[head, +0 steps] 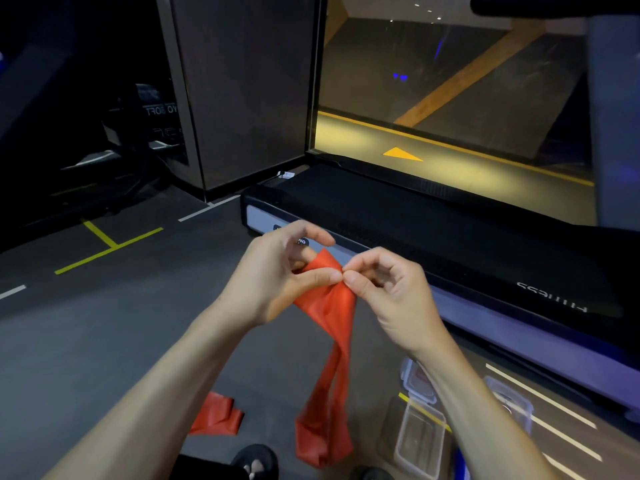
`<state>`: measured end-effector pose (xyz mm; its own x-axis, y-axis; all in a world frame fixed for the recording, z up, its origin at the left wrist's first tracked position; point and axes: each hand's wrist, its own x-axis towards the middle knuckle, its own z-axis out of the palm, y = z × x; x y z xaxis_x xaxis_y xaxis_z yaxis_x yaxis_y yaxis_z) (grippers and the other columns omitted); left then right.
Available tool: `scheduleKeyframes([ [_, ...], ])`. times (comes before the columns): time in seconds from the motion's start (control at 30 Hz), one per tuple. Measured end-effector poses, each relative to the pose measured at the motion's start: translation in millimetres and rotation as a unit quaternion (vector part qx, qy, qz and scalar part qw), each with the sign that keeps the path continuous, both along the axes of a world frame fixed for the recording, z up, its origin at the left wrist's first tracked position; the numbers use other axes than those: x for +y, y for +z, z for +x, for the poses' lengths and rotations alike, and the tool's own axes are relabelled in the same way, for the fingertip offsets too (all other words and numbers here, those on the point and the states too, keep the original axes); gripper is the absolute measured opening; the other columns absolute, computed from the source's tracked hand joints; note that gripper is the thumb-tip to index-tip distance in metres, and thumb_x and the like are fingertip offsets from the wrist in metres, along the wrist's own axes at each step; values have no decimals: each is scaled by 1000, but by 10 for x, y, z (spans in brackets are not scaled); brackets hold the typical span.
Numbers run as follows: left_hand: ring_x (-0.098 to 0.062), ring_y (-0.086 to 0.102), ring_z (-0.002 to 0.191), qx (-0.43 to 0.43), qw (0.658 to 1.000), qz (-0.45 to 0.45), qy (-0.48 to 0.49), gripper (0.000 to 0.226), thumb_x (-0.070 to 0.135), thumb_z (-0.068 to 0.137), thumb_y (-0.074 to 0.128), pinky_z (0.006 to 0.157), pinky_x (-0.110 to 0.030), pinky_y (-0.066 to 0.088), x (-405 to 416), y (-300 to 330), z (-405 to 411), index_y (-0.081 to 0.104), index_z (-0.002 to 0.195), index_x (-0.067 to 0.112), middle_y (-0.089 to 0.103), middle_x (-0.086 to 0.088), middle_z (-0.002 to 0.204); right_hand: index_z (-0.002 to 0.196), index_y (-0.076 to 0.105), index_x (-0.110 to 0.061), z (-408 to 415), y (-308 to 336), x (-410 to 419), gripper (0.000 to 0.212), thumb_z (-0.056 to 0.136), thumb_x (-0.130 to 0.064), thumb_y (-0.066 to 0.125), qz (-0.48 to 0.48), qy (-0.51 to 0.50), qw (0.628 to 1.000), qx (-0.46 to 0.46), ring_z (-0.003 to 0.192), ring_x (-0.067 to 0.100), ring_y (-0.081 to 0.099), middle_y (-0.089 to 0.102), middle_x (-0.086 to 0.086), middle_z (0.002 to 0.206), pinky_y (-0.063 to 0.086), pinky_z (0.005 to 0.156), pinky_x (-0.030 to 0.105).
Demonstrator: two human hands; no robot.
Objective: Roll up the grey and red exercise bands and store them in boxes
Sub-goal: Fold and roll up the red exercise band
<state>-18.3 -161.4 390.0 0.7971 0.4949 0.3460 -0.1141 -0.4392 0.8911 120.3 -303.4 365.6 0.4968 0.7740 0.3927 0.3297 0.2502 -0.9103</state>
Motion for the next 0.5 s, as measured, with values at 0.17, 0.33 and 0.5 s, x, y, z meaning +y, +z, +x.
scheduleKeyframes([
  [0.17,-24,75,81,-27,998,-27,44,30,22,81,85,80,-48,56,1,22,9,66,104,25,79,0,82,86,71,-10,12,31,-41,13,90,3,73,16,-27,999,-19,76,16,63,72,6,84,53,74,34],
  [0.33,-25,74,80,-41,996,-66,31,32,17,81,83,80,-48,57,-43,55,6,67,108,19,79,-5,83,86,72,-12,20,38,-57,14,89,2,73,19,-29,999,-20,75,15,63,72,3,82,53,73,33],
  [0.5,-27,72,80,-48,995,-91,17,32,14,81,83,79,-48,56,-44,51,8,68,110,16,79,-8,84,87,72,-10,25,40,-74,12,89,1,74,28,-32,999,-25,78,25,66,72,6,84,54,75,38],
])
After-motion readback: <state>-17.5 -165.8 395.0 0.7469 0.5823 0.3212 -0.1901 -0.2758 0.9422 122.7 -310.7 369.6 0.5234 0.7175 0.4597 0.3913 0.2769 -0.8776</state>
